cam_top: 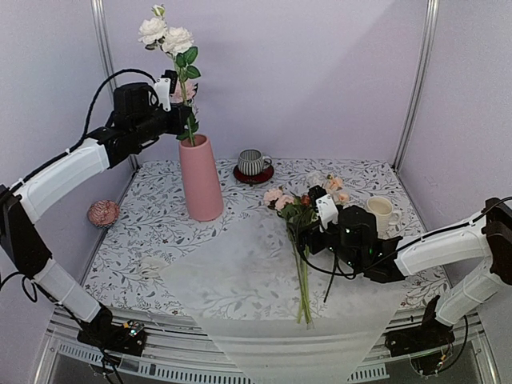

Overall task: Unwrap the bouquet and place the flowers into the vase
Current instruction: Place the vase, then pick up the fake flower from the flattened wrapping paper.

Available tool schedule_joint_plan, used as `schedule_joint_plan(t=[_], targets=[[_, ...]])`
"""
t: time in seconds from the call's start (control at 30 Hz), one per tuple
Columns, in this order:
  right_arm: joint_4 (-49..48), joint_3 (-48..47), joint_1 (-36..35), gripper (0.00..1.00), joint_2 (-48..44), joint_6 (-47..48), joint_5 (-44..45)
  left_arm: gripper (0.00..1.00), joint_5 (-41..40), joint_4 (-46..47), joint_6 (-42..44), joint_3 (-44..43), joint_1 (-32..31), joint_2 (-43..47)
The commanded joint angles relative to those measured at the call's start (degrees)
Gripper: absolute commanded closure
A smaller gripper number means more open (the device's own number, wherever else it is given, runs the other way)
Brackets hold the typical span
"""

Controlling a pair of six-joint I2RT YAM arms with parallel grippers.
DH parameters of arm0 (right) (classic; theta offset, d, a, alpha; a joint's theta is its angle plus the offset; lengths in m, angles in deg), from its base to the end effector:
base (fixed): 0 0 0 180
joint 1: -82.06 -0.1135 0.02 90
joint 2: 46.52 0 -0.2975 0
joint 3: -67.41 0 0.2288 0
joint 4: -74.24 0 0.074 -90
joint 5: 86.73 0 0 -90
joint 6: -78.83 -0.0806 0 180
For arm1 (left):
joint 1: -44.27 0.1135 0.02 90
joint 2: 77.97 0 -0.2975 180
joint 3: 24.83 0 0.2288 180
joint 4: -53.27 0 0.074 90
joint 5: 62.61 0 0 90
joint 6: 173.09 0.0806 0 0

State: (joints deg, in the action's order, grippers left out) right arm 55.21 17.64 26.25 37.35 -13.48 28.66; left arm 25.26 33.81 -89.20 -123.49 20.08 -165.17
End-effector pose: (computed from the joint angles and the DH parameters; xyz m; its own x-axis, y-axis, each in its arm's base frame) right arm 0.2081 0.2448 0.2429 -0.1667 -0.1806 -0.9693 -0.5083 0.8581 -0.0725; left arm 0.3504 -0.1541 0.4346 -0.1662 -0.0419 -0.9852 0.3603 0.9274 -0.1003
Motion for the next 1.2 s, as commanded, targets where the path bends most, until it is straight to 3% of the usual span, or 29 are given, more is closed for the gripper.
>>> schedule_joint_plan(t=[0.0, 0.17, 0.2, 0.3, 0.43, 0.93, 1.17], targets=[[0.32, -1.54, 0.05, 0.01, 0.78, 0.02, 0.07, 0.96, 2.09, -4.71, -1.12, 0.28, 0.63, -1.41], [0.48, -1.58, 0.05, 0.01, 0.89, 0.02, 0.08, 0.92, 3.98, -11.3, -1.89, -2.43, 0.67, -4.38], [0.49, -1.61, 0.06, 0.01, 0.89, 0.02, 0.04, 0.88, 4.31, -12.25, -2.14, -2.83, 0.64, -4.89], [0.49, -1.62, 0.01, 0.01, 0.93, 0.02, 0.19, 0.59, 5.85, -15.23, -2.96, -4.13, 0.63, -5.68], [0.66, -1.74, 0.01, 0.01, 1.02, 0.02, 0.29, 0.43, 7.47, -17.29, -4.77, -4.33, 0.54, -4.91], [0.91, -1.71, 0.07, 0.01, 0.91, -0.75, 0.4, 0.2, 8.34, -15.44, -10.29, 12.15, -1.46, 10.49], [2.1, -1.47, 0.08, 0.01, -0.12, -2.26, 0.46, 0.1, 8.02, -19.18, -11.39, 15.92, -1.75, 17.41]])
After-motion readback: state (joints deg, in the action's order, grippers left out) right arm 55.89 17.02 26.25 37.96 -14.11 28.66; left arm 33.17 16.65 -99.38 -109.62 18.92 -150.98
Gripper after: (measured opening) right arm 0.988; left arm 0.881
